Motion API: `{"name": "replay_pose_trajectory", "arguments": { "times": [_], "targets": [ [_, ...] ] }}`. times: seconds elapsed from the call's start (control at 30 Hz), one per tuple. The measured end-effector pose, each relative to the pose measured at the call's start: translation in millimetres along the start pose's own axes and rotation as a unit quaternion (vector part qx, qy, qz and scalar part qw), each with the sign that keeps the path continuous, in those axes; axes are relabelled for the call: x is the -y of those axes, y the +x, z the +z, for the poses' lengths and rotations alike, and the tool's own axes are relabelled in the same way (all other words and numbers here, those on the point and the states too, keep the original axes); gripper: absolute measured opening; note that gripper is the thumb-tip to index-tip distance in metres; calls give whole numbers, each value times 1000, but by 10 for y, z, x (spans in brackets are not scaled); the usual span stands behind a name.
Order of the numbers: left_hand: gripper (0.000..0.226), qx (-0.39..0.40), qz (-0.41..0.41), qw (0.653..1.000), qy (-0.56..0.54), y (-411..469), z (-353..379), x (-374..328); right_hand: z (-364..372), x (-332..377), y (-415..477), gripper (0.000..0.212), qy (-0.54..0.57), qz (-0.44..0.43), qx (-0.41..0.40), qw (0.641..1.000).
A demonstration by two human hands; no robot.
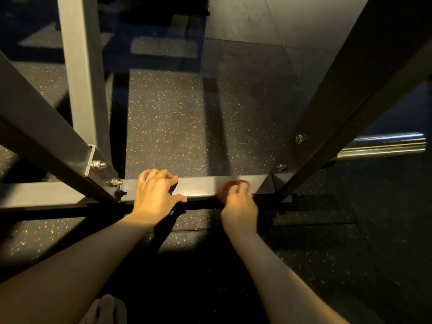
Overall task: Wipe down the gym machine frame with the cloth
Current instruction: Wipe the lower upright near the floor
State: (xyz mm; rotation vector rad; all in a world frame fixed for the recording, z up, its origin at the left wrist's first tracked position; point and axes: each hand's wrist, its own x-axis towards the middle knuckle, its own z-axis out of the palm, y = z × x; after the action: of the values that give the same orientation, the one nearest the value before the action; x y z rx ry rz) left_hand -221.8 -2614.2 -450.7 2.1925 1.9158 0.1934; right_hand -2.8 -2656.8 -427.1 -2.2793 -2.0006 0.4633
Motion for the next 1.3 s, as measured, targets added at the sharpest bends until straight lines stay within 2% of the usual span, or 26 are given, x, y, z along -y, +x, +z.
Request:
{"name": "replay_pose_trajectory", "arguments": {
  "times": [0.1, 0.17, 0.27, 0.33, 0.4, 0.47, 0.57, 0.63, 0.7, 0.8, 0.87, 0.93, 1.0, 1.07, 1.17, 1.23, 1.3],
  "targets": [
    [57, 3, -5, 1000, -7, -9, 0, -12, 55, 150, 11, 48, -10, -98, 30, 995],
    [57, 6, -4, 1000, -9, -18, -8, -13, -22, -55, 94, 43, -32, -99, 37, 994],
    [58, 3, -5, 1000, -17, -20, -6, -9, -193, -439, 249, 42, -45, 45, 17, 998],
    [58, 0, -2, 1000, -18, -20, 10, -12, -224, -503, 312, 52, -11, 148, 3, 989],
    [56, 2, 0, 1000, -13, -12, 17, -9, -174, -327, 313, 52, 25, 177, -20, 984],
    [56, 4, -2, 1000, -10, -6, 15, -10, -49, -29, 290, 40, -10, 101, -23, 995],
    [57, 5, -9, 1000, -6, -15, -4, -31, 77, 400, 248, 44, -36, -44, 1, 998],
    [58, 2, -6, 1000, -15, -27, -26, -43, 50, 437, 233, 46, -60, -146, 8, 987],
    [59, 7, -12, 1000, -27, -40, -58, -52, -29, 197, 269, 44, -109, -176, 6, 978],
    [53, 20, -21, 998, -52, -90, -85, -54, -181, -342, 372, 39, -161, -69, -40, 984],
    [46, 12, -33, 997, -73, -160, -114, -32, -172, -431, 385, 44, -190, -9, -44, 981],
    [59, 2, -67, 994, -88, -268, -154, -5, -38, -256, 335, 51, -154, 40, -44, 986],
    [68, -12, -108, 989, -101, -418, -149, 41, 152, 43, 243, 58, -111, 43, -55, 991],
    [66, -37, -131, 984, -114, -575, -99, 89, 374, 380, 128, 57, -94, -16, -64, 993],
    [60, -70, -141, 983, -93, -779, 11, 137, 618, 842, 15, 54, -79, -160, -52, 983],
    [58, -68, -141, 986, -53, -875, 72, 180, 678, 923, 46, 59, -58, -259, -33, 964],
    [60, -59, -127, 990, -28, -939, 87, 227, 602, 750, 99, 57, -81, -317, -31, 944]
  ]
}}
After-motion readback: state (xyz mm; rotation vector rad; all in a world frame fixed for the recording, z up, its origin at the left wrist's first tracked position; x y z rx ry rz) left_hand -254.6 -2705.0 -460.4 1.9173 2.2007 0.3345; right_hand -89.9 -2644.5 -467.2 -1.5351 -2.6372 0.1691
